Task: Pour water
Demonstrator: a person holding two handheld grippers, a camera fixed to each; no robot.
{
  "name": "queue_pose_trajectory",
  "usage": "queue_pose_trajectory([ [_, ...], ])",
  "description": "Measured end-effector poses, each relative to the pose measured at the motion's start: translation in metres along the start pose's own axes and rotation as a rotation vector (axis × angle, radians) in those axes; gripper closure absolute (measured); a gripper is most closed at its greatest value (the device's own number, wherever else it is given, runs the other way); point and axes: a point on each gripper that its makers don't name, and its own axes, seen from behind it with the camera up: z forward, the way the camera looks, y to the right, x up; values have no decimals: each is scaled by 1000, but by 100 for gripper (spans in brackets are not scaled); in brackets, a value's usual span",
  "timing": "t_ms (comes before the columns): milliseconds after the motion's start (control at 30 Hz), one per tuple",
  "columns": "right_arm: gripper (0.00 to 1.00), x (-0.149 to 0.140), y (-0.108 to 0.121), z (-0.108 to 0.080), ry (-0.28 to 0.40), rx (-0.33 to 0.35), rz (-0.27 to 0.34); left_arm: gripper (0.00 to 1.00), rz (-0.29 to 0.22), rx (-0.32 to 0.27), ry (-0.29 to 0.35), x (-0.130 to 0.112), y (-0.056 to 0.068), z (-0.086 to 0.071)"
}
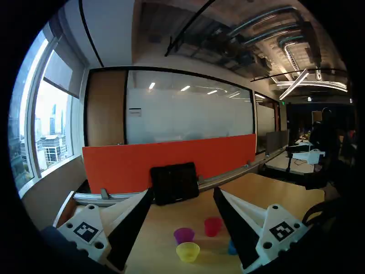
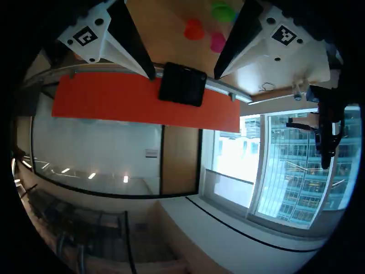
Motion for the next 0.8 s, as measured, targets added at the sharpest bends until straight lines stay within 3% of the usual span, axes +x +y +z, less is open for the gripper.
queue_pose_trajectory([
  [167,0,6,-17,-3,3,80,-4,3,-32,-66,-16,-5,15,2],
  [300,0,6,-23,-5,6,110,-6,3,-46,-97,-34,-12,19,4],
  [500,0,5,-26,-7,-1,136,-13,3,-23,-116,-48,-17,22,7],
  [800,0,-2,-31,-12,-39,196,-13,3,12,-202,-73,-25,43,5],
])
